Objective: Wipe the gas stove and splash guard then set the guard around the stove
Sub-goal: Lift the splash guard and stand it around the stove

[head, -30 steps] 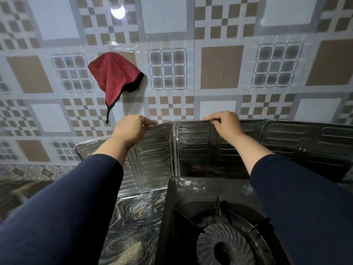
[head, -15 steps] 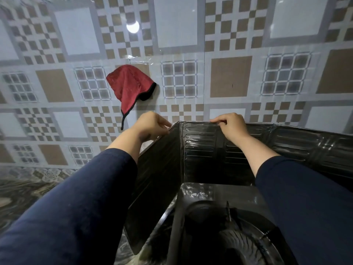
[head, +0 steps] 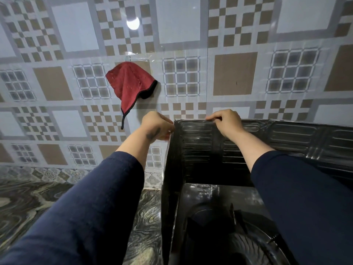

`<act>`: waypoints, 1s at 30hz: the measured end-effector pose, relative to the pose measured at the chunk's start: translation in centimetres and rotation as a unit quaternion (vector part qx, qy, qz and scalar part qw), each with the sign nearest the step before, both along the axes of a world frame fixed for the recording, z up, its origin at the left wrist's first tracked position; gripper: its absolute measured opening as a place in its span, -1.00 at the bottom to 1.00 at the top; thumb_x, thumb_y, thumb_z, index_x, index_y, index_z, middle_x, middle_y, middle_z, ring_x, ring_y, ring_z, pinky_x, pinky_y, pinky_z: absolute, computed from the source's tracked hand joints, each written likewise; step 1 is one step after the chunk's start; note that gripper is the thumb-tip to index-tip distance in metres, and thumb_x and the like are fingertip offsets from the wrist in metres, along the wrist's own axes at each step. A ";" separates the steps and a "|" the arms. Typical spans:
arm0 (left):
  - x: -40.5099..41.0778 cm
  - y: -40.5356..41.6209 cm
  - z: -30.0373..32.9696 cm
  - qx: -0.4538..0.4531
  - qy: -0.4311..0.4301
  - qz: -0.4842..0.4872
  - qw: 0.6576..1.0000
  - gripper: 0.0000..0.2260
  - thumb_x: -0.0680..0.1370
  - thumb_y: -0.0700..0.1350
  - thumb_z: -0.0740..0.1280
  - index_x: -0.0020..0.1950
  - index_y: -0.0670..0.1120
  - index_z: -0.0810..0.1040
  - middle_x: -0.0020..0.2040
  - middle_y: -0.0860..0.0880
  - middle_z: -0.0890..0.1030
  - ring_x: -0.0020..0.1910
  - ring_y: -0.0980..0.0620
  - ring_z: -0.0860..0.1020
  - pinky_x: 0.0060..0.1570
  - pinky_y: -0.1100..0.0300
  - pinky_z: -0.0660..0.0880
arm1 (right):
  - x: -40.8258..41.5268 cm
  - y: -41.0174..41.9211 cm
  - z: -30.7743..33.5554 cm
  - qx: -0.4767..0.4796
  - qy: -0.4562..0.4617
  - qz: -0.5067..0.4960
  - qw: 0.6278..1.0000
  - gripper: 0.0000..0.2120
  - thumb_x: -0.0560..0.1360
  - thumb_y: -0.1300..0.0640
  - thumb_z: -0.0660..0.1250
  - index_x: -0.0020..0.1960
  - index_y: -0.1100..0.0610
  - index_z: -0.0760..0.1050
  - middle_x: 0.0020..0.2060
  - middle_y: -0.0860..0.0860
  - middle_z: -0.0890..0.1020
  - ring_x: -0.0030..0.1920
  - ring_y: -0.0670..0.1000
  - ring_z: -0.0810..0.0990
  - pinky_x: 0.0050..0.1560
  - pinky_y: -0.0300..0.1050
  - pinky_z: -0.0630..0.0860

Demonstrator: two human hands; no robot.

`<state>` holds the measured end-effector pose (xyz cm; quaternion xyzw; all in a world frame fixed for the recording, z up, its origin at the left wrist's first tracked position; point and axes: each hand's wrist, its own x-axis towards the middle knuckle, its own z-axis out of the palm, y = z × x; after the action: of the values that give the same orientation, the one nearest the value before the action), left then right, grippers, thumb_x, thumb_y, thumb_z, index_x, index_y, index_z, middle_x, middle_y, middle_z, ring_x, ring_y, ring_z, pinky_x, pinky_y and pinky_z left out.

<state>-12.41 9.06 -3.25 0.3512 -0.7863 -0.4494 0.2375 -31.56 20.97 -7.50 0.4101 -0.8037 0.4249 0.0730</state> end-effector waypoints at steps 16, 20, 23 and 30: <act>0.5 -0.1 -2.7 0.022 0.004 -0.008 1.000 -0.77 0.49 -0.20 0.42 0.13 -0.15 0.58 -0.09 -0.10 0.64 -0.27 0.07 0.58 -0.49 0.27 0.49 | 0.6 0.2 -1.8 0.040 0.089 -0.053 0.994 -0.76 0.54 0.18 0.27 0.09 -0.07 0.63 0.13 -0.05 0.66 0.21 0.08 0.50 0.20 -0.03 0.29; 0.9 0.2 -2.3 -0.008 -0.027 -0.022 0.999 -0.75 0.50 -0.17 0.41 0.18 -0.12 0.57 -0.05 -0.10 0.61 -0.31 0.09 0.50 -0.63 0.30 0.44 | 1.0 0.1 -1.7 0.040 0.094 -0.046 0.994 -0.76 0.54 0.16 0.28 0.10 -0.09 0.62 0.14 -0.06 0.65 0.21 0.08 0.49 0.20 -0.02 0.28; 1.1 0.3 -2.3 -0.025 -0.036 -0.021 0.999 -0.74 0.51 -0.15 0.40 0.19 -0.10 0.57 -0.19 -0.05 0.58 -0.37 0.11 0.46 -0.64 0.31 0.42 | 1.2 -0.2 -1.8 0.042 0.092 -0.046 0.994 -0.76 0.54 0.16 0.28 0.10 -0.09 0.62 0.13 -0.04 0.66 0.20 0.09 0.49 0.21 0.01 0.30; 1.1 0.3 -2.5 -0.056 -0.040 -0.015 0.998 -0.74 0.52 -0.08 0.37 0.21 -0.04 0.58 0.06 -0.08 0.64 -0.22 0.05 0.55 -0.48 0.25 0.47 | 1.3 -0.1 -1.7 0.057 0.111 -0.049 0.991 -0.74 0.52 0.17 0.31 0.14 -0.08 0.60 0.14 -0.03 0.65 0.20 0.11 0.46 0.20 0.03 0.30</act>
<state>-11.28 9.40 -5.75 0.3435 -0.8242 -0.3936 0.2185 -30.28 20.89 -9.22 0.4186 -0.8325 0.3264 0.1588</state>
